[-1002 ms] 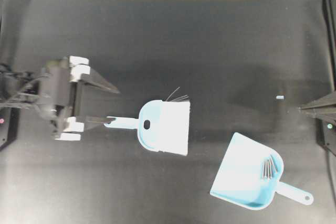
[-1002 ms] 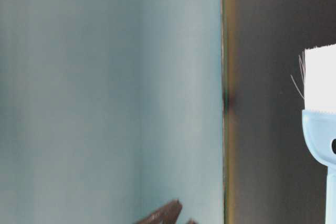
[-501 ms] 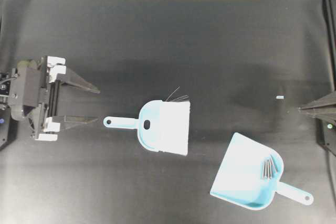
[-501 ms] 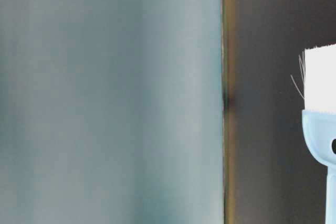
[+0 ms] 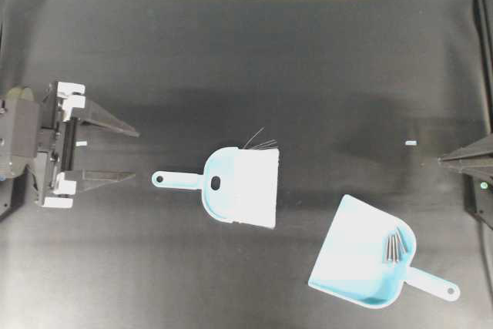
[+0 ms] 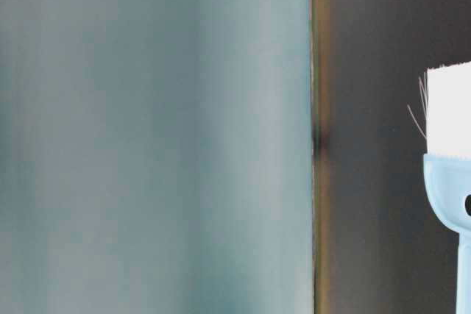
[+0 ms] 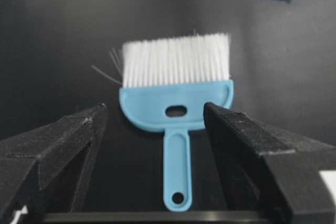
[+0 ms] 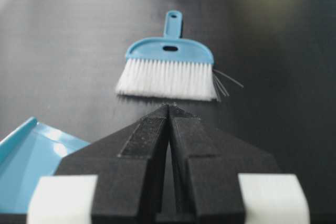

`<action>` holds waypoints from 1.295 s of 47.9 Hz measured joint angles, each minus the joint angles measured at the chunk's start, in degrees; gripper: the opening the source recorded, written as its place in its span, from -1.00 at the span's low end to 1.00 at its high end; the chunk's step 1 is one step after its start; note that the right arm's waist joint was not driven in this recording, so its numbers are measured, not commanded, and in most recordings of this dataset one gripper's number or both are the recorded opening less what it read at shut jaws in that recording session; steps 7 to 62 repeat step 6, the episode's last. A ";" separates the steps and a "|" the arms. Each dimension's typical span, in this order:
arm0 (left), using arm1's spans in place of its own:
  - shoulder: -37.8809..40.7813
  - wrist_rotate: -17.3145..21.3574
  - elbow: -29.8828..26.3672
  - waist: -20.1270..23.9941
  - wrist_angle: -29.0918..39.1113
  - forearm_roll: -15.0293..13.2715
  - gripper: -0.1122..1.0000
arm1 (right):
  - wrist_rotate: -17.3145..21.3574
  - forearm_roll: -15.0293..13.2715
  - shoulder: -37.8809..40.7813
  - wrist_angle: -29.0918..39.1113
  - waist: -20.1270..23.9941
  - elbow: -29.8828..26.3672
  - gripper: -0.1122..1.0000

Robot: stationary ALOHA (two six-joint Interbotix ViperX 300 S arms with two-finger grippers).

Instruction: Hold the dustpan with a person, while the left arm uses a hand brush to gather the screws into the dustpan.

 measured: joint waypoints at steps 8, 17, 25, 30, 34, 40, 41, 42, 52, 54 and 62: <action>-0.09 0.00 0.18 0.00 0.00 0.00 0.51 | 0.00 -0.09 0.00 0.00 0.00 0.09 -0.80; -0.09 0.00 0.18 0.00 0.00 0.00 0.51 | 0.00 -0.09 0.00 0.00 0.00 0.09 -0.80; -0.09 0.00 0.18 0.00 0.00 0.00 0.51 | 0.00 -0.09 0.00 0.00 0.00 0.09 -0.80; -0.09 0.00 0.18 0.00 0.00 0.00 0.51 | 0.00 -0.09 0.00 0.00 0.00 0.09 -0.80; -0.09 0.00 0.18 0.00 0.00 0.00 0.51 | 0.00 -0.09 0.00 0.00 0.00 0.09 -0.80; -0.09 0.00 0.18 0.00 0.00 0.00 0.51 | 0.00 -0.09 0.00 0.00 0.00 0.09 -0.80; -0.09 0.00 0.18 0.00 0.00 0.00 0.51 | 0.00 -0.09 0.00 0.00 0.00 0.09 -0.80; -0.09 0.00 0.18 0.00 0.00 0.00 0.51 | 0.00 -0.09 0.00 0.00 0.00 0.09 -0.80; -0.09 0.00 0.18 0.00 0.00 0.00 0.51 | 0.00 -0.09 0.00 0.00 0.00 0.09 -0.80; -0.09 0.00 0.18 0.00 0.00 0.00 0.51 | 0.00 -0.09 0.00 0.00 0.00 0.09 -0.80; -0.09 0.00 0.18 0.00 0.00 0.00 0.51 | 0.00 -0.09 0.00 0.00 0.00 0.09 -0.80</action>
